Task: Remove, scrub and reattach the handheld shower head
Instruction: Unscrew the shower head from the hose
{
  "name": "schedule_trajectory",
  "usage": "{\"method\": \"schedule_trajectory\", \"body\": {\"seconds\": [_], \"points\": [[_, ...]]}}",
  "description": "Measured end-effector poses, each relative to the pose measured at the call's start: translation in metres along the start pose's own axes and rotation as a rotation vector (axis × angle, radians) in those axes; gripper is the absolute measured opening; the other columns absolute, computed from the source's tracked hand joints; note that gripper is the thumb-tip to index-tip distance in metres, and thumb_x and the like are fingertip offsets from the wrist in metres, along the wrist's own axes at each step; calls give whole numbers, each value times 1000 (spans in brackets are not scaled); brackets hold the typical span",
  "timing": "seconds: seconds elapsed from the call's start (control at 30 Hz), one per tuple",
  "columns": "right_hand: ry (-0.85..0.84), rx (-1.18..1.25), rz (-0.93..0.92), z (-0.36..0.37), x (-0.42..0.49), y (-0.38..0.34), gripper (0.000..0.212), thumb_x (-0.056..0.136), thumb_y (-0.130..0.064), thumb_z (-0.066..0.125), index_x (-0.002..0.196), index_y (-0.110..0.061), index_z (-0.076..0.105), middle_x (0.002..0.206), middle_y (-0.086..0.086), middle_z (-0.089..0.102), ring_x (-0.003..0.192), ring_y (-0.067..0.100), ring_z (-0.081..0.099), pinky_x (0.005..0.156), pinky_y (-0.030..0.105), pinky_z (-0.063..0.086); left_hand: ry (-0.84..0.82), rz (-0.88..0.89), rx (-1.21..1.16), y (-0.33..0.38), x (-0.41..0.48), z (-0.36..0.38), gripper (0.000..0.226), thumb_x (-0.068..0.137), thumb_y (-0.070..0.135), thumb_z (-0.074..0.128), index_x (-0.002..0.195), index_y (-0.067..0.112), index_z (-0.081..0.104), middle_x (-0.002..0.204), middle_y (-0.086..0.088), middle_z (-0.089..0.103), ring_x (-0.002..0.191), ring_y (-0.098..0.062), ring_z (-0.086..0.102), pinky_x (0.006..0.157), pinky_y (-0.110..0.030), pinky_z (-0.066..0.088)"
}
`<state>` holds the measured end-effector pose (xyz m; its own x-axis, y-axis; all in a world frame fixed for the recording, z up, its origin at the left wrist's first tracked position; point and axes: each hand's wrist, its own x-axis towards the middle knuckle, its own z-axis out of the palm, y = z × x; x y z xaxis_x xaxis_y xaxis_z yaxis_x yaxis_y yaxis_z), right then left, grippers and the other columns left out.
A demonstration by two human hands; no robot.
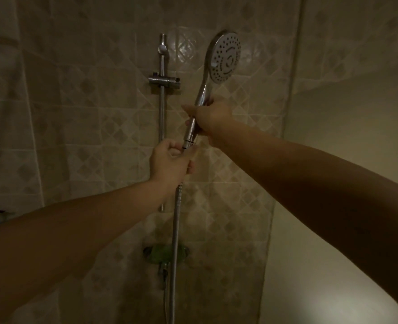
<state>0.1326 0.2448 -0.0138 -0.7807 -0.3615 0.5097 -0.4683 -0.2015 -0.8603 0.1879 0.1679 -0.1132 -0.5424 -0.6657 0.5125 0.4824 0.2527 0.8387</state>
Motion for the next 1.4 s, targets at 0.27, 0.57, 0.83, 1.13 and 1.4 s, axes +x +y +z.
{"method": "schedule_trajectory", "body": {"seconds": [0.27,0.57,0.83,1.13,1.4], "points": [[49,-48,-34,6,15,-2,30,78,-20,85,82,-17,55,77,7,69,62,17,69,55,32,60,-158,-45,-79,5,6,-8,15,88,21,71,94,9,65,82,-9,68,53,-15,57,48,-27,51],[131,-128,-175,13,25,3,35,74,-24,88,73,-23,53,70,0,64,66,17,68,59,35,59,-138,5,-13,8,7,-9,13,92,12,66,98,1,62,95,-18,63,55,-12,60,49,-24,53],[148,-158,-223,15,31,5,34,76,-27,86,68,-24,54,64,-2,64,67,21,71,67,45,62,-158,54,-40,4,11,-11,21,84,28,75,92,14,63,75,-4,67,48,-15,55,47,-30,49],[132,-187,-238,16,31,13,36,76,-33,85,68,-24,52,60,-6,59,53,10,61,56,34,57,-93,90,59,-4,14,-14,26,77,27,81,88,17,59,81,-5,64,46,-14,60,46,-29,51],[139,-236,-292,15,31,18,35,78,-29,85,64,-23,54,62,-3,60,54,10,61,56,34,57,-274,16,-16,-4,9,-16,18,100,20,51,92,9,63,69,-8,61,47,-11,59,48,-28,54]]}}
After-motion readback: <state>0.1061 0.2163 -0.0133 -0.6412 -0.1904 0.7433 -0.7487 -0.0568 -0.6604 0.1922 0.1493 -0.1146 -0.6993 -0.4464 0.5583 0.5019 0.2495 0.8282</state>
